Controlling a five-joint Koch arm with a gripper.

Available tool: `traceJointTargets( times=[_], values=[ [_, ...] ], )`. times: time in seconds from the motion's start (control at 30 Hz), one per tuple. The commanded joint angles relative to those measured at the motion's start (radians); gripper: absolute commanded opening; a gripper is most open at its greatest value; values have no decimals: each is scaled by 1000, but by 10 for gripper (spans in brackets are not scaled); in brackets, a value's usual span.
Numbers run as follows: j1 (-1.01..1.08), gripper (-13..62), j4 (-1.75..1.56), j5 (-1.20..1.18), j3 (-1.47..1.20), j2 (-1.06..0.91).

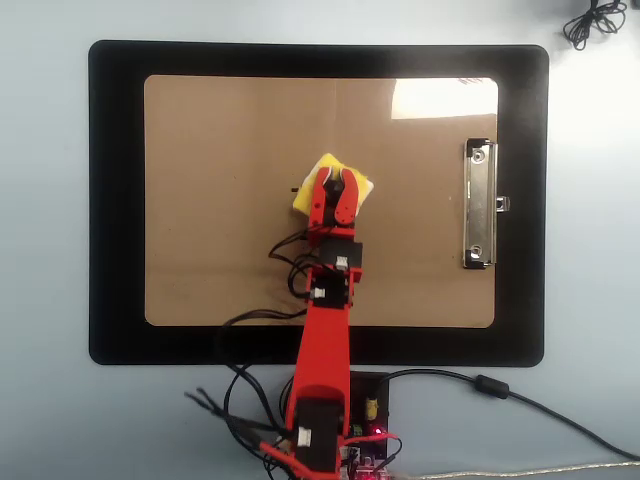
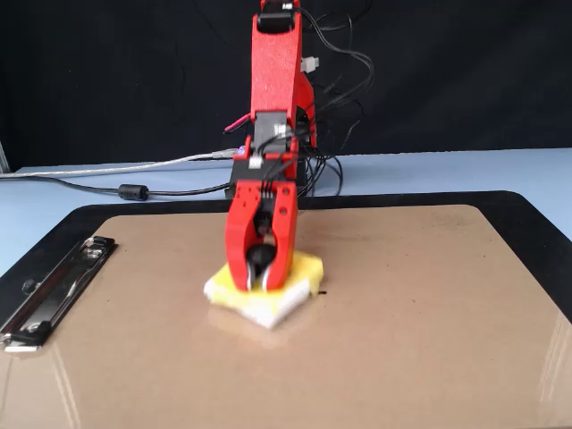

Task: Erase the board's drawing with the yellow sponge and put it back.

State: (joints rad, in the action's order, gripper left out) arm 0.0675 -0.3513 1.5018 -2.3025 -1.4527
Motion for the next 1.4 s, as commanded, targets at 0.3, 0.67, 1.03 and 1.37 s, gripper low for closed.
traceJointTargets(
  times=[0.3, 0.67, 1.03, 1.37],
  values=[
    [35, -80, 2, 11, -518, -607],
    [133, -80, -103, 5, 127, 133],
    [9, -80, -242, 11, -523, -434],
    [-156, -80, -259, 11, -313, -216]
  ],
)
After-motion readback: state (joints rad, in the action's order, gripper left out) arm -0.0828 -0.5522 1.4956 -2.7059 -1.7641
